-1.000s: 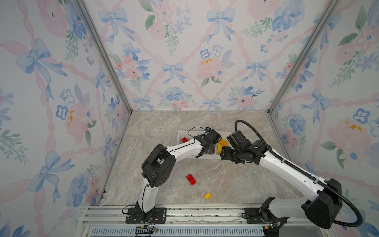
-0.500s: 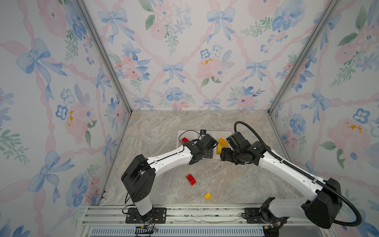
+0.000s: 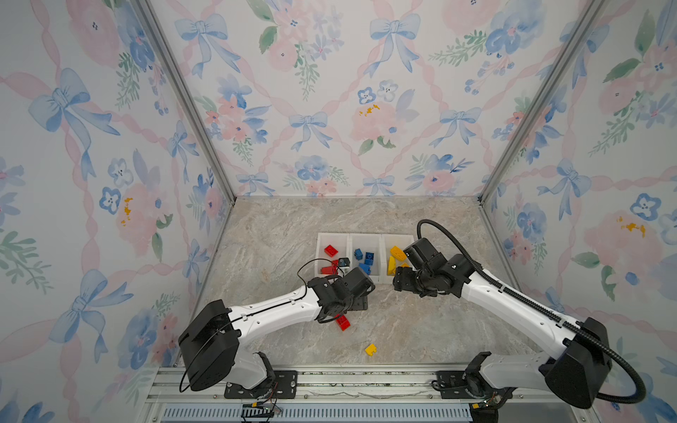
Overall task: Sort the legos into containers by color
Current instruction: Pick up the lego from the middle-left of the table.
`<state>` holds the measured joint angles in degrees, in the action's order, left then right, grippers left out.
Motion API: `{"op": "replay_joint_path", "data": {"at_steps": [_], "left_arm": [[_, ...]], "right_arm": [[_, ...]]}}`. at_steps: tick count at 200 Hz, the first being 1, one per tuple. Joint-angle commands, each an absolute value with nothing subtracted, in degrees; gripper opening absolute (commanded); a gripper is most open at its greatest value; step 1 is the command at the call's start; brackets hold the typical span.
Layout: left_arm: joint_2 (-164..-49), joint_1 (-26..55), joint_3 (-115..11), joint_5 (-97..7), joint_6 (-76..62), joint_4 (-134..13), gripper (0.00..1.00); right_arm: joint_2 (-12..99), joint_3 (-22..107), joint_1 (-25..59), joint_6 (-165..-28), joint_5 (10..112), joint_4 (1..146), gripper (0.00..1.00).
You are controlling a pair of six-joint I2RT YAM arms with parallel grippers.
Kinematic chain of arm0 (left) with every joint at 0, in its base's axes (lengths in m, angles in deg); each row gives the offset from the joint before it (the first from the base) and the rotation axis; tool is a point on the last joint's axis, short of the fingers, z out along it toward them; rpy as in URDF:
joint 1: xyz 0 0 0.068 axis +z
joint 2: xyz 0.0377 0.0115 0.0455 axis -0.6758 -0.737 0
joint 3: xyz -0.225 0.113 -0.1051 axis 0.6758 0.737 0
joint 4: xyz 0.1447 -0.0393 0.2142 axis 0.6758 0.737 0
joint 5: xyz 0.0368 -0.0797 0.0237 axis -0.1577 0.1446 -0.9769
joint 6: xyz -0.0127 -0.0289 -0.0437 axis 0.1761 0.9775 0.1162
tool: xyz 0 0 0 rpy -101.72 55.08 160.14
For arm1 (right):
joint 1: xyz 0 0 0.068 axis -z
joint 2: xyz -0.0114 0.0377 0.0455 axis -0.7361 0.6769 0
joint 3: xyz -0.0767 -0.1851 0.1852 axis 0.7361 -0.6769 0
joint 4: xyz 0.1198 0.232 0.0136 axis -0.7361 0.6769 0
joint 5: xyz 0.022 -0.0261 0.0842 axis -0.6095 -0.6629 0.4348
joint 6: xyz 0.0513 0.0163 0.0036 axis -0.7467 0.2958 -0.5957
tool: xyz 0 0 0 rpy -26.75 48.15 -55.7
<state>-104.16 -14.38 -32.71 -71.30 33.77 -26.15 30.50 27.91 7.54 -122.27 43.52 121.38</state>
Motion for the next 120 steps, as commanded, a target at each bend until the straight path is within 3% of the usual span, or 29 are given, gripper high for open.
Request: {"op": "replay_joint_path", "data": {"at_steps": [1,120], "left_arm": [[-102.5,-15.2,-30.5,-70.0,39.4,-22.4,0.77],[-108.3,-16.7,-27.6,-68.1,49.1,-22.1,0.75]], "right_arm": [[29.2,26.9,6.8,-122.6,43.6,122.3,0.82],[29.3,26.8,6.1,-122.0,43.6,123.2,0.82]]}}
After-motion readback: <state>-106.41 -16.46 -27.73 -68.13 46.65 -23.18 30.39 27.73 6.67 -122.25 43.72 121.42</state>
